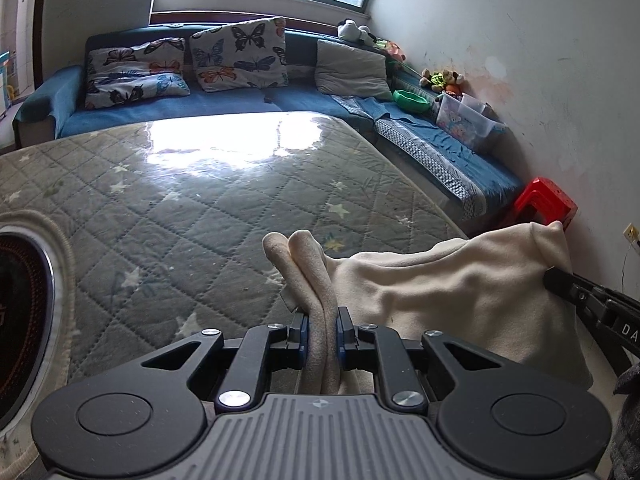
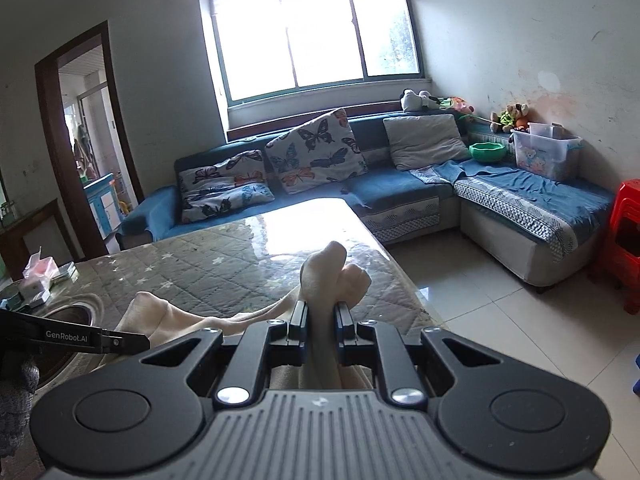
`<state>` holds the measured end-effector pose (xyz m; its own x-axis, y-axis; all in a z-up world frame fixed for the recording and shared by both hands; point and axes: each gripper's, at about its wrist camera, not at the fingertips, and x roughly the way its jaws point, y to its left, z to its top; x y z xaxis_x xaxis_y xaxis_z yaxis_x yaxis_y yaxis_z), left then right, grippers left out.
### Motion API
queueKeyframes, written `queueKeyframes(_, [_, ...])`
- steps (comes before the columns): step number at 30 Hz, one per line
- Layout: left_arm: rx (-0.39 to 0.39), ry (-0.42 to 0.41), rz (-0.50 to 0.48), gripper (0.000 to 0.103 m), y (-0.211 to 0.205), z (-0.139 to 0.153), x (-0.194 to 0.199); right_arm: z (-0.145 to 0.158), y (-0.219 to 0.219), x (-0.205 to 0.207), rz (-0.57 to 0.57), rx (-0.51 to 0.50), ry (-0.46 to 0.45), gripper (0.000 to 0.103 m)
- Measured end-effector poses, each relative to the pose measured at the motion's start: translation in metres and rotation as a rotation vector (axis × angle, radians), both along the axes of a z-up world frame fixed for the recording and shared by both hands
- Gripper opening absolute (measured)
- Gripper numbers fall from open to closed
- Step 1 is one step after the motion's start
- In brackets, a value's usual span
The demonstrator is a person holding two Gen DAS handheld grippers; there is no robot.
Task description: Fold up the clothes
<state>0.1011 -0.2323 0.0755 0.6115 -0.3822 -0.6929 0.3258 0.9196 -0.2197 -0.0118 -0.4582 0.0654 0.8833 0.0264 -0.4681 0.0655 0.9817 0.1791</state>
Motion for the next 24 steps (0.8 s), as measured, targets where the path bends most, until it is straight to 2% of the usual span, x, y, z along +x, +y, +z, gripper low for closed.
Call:
queueKeyframes(13, [0.039,0.002,0.001,0.015,-0.007,-0.011,0.01,-0.014,-0.005,0.012,-0.017,0.001,0.026,0.012])
queueKeyframes(24, [0.065,0.042,0.009,0.015,-0.003,-0.03,0.017,-0.036,-0.009,0.028,-0.046,-0.02,0.095,0.012])
